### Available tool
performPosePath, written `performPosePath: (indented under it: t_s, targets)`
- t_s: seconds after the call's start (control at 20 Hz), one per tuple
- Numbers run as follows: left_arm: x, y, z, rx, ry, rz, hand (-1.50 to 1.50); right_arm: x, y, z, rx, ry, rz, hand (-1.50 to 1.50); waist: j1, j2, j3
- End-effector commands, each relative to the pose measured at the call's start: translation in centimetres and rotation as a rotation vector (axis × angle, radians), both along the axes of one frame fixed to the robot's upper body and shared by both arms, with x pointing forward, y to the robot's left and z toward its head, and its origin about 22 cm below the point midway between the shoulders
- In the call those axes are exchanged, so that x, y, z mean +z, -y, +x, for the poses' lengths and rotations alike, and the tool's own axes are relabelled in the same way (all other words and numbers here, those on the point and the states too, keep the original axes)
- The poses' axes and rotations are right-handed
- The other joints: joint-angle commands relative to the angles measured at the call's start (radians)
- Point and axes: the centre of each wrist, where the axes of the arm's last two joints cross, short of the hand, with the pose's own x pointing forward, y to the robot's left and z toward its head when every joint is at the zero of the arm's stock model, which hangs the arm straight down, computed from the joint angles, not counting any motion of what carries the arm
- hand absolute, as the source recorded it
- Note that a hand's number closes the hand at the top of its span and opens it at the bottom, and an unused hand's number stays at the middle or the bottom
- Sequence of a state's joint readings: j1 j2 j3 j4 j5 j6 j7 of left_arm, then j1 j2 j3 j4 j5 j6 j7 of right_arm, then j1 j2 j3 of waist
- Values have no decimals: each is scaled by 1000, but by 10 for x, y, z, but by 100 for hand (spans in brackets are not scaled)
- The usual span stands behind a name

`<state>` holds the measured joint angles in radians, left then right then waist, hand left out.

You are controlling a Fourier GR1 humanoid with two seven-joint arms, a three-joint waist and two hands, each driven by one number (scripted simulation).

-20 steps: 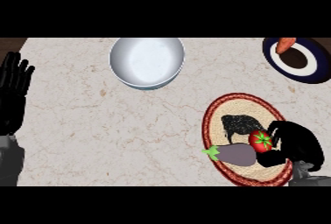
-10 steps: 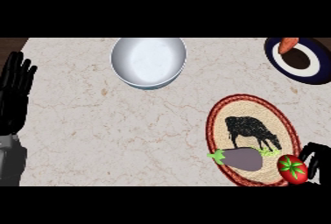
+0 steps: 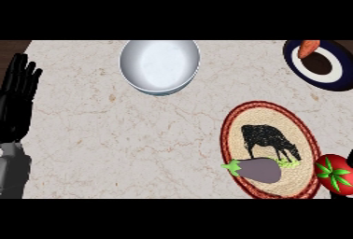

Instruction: Pick the tomato from the placemat and place it in the bowl

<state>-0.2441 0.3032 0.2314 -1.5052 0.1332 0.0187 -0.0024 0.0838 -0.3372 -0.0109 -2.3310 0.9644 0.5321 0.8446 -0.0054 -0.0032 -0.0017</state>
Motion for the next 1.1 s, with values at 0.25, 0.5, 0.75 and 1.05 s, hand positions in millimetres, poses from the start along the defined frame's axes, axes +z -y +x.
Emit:
performPosePath:
  t_s: [0.25,0.5,0.75,1.05]
  targets:
    - [7,-2,0,-4,8,4,0,69,-45,6,203,307,131,150,24,-2,-1]
    - [-3,9,7,-24,2,3,0,103,-84,23,283,375,250,150,16,-2,-1]
    - [16,12,15,-28,0,-4,0,131,-128,74,294,351,330,150,24,1,0]
    - [-2,13,11,-46,-10,2,0,154,-165,122,311,251,343,150,30,4,0]
